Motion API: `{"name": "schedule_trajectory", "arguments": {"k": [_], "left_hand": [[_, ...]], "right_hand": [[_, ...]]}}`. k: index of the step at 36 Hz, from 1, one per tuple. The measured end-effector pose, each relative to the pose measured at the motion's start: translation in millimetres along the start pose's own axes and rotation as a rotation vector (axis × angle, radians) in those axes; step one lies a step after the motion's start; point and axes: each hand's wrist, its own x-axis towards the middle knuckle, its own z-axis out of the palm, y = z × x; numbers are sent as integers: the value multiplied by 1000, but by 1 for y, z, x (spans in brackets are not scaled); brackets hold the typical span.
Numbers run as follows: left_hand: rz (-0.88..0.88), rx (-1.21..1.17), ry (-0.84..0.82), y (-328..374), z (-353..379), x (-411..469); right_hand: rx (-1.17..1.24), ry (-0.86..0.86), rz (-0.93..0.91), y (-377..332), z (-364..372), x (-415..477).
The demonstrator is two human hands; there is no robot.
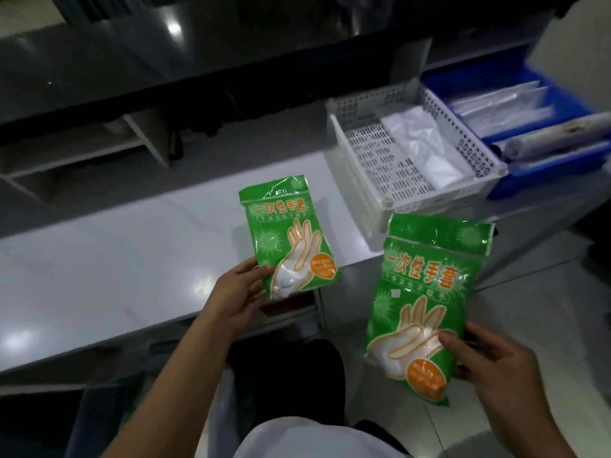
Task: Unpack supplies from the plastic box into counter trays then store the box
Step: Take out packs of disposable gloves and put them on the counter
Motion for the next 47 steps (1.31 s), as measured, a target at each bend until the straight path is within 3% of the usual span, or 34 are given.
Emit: {"name": "schedule_trajectory", "arguments": {"k": [8,17,25,28,31,37,43,47], "left_hand": [[-38,188,-75,28,25,57],[40,353,35,46,-3,109],[402,1230,386,61,-65,117],[205,1464,370,67,-87,124],[85,1477,298,71,-98,133],[-38,1475,243,96,-91,150],[-44,1460,250,108,-83,146],[147,1209,166,112,-76,137]], "right_hand": [[7,47,-85,-32,19,20],[-48,-54,-35,-92,95,80],[-110,-298,172,-107,180,146],[-123,-356,223,-104,209,168],[-178,-428,271,-100,226,187],[-509,-329,322,-56,240,205],[-670,-310,238,-46,234,213],[-747,-292,149,-47,232,213]]}}
